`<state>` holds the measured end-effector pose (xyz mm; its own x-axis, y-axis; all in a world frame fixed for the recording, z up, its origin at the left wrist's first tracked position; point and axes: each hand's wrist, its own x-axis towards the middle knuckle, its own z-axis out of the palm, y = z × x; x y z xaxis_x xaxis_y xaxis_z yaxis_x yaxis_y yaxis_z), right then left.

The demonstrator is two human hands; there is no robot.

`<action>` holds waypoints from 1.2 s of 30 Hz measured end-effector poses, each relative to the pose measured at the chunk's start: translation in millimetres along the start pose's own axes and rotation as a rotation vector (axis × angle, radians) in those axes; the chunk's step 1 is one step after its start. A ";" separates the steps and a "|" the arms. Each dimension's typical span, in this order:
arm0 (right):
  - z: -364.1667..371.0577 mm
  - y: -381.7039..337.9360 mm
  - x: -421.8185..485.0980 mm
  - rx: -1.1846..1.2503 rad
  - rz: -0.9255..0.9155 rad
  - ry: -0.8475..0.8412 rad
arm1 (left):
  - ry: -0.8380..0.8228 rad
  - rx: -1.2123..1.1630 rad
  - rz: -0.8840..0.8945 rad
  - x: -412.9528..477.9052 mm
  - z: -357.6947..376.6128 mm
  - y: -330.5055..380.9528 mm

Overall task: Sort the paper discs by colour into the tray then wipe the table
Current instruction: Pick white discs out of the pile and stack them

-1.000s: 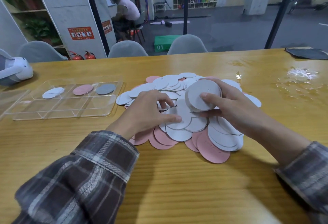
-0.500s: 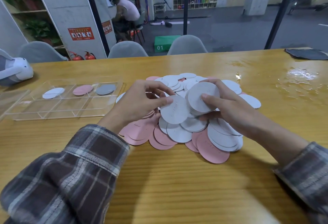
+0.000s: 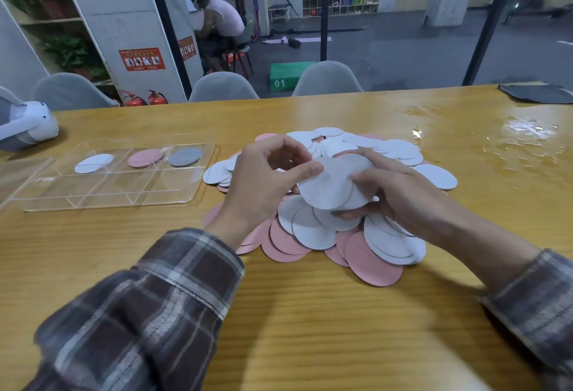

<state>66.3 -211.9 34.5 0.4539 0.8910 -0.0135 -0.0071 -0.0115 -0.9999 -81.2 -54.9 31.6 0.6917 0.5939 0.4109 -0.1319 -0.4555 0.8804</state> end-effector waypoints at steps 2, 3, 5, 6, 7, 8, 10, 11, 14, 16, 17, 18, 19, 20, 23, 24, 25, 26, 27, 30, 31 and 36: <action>0.6 -0.4 1.2 0.002 0.006 0.008 | 0.015 0.027 0.042 -2.4 5.3 -1.7; 0.6 -0.6 1.8 -0.003 0.007 0.004 | 0.018 0.031 0.056 -3.9 7.3 -1.9; 0.6 -1.1 1.7 -0.021 0.010 -0.023 | 0.025 0.038 0.075 -6.9 11.0 -2.1; 0.7 -1.3 1.1 -0.037 0.005 -0.040 | 0.027 0.043 0.083 -8.1 12.7 -1.8; 0.3 -1.5 -0.2 -0.069 -0.007 -0.054 | 0.027 0.045 0.089 -8.9 14.2 -1.1; 0.0 -1.4 -1.4 -0.113 -0.023 -0.065 | 0.025 0.044 0.095 -9.1 15.0 -0.8; -0.6 -1.1 -3.4 -0.194 -0.053 -0.073 | 0.021 0.047 0.111 -9.3 16.0 0.1; -0.9 -1.1 -4.2 -0.214 -0.060 -0.074 | 0.021 0.049 0.120 -9.5 16.1 0.6; -1.5 -1.4 -4.6 -0.231 -0.064 -0.084 | 0.023 0.064 0.146 -9.2 15.2 -0.1; -1.3 -2.0 -4.8 -0.221 -0.049 -0.089 | 0.018 0.079 0.158 -9.2 14.1 -0.2; -0.9 -2.2 -5.0 -0.213 -0.042 -0.092 | 0.014 0.081 0.164 -9.5 13.7 0.2; -0.8 -2.2 -4.9 -0.208 -0.039 -0.093 | 0.011 0.081 0.169 -9.7 13.7 0.1; -0.8 -2.1 -5.0 -0.209 -0.037 -0.093 | 0.010 0.083 0.175 -9.7 13.6 -0.1; -0.4 -2.3 -5.1 -0.207 -0.032 -0.091 | 0.011 0.087 0.180 -9.8 14.0 -0.4; 0.9 -4.3 -6.3 -0.163 -0.005 -0.079 | 0.005 0.102 0.195 -10.3 14.3 0.0; 1.6 -4.7 -6.2 -0.145 0.002 -0.070 | 0.001 0.108 0.195 -10.2 14.3 0.3; 2.2 -5.1 -6.0 -0.126 0.008 -0.056 | -0.001 0.119 0.191 -9.6 13.7 0.6; 2.8 -5.2 -5.5 -0.104 0.013 -0.036 | 0.003 0.145 0.184 -8.5 12.8 0.5; 3.2 -5.0 -4.8 -0.083 0.017 -0.014 | 0.010 0.188 0.175 -7.0 11.1 -0.3; 2.3 -3.8 -2.5 -0.049 0.024 0.052 | -0.066 0.398 0.084 -1.7 2.1 -5.6; 2.0 -4.1 -2.5 -0.045 0.024 0.070 | -0.141 0.469 0.041 -1.0 -1.2 -7.0; 1.8 -5.7 -1.9 -0.022 0.027 0.114 | -0.342 0.514 -0.041 -2.0 -8.3 -5.3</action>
<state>63.9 -212.7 40.3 0.5523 0.8327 -0.0396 -0.0018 -0.0463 -0.9989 -87.8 -48.2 28.1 0.8885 0.4106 0.2047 0.2004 -0.7486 0.6320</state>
